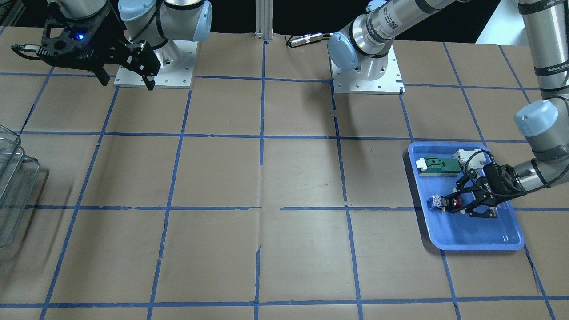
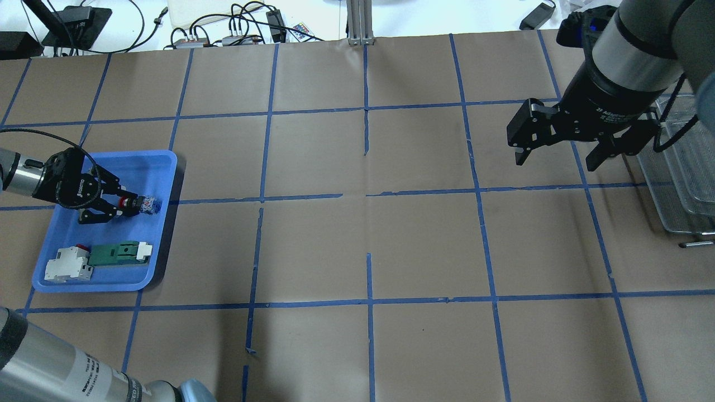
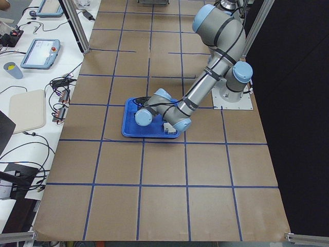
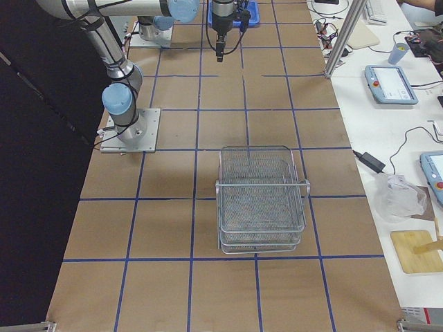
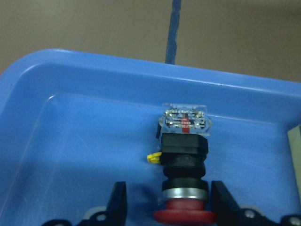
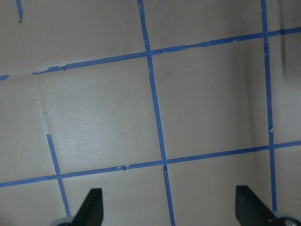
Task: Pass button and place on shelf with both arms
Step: 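Close the left gripper on the red push button's cap, then lift the push button and carry it toward the table center with the left gripper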
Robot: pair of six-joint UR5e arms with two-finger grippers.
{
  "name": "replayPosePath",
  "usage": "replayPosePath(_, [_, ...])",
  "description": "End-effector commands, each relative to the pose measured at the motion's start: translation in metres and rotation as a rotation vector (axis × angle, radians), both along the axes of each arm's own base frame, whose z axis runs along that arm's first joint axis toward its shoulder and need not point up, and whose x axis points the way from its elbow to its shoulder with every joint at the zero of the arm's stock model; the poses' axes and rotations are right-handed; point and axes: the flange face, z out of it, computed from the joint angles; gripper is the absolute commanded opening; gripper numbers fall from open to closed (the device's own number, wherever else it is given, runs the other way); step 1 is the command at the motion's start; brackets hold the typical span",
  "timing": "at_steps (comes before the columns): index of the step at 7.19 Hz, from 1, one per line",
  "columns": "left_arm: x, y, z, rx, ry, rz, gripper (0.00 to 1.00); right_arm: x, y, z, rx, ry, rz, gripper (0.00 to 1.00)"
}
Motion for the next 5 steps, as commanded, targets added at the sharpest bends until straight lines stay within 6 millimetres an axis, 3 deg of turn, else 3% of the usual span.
replayPosePath(1, [-0.001,0.001,0.015,-0.007,-0.002,-0.007,0.00,-0.001,-0.001,0.000,0.001,0.003,-0.150,1.00])
replayPosePath(2, [-0.004,-0.002,0.029,-0.003,0.004,-0.015,0.00,-0.001,-0.003,0.002,-0.017,0.004,-0.251,1.00])
replayPosePath(3, [-0.014,-0.011,0.062,-0.002,0.032,-0.023,0.00,-0.003,-0.007,0.007,-0.062,0.014,-0.333,1.00])
replayPosePath(5, [-0.066,-0.032,0.138,0.038,0.079,-0.082,0.00,-0.008,-0.016,0.014,-0.154,0.039,-0.514,1.00])
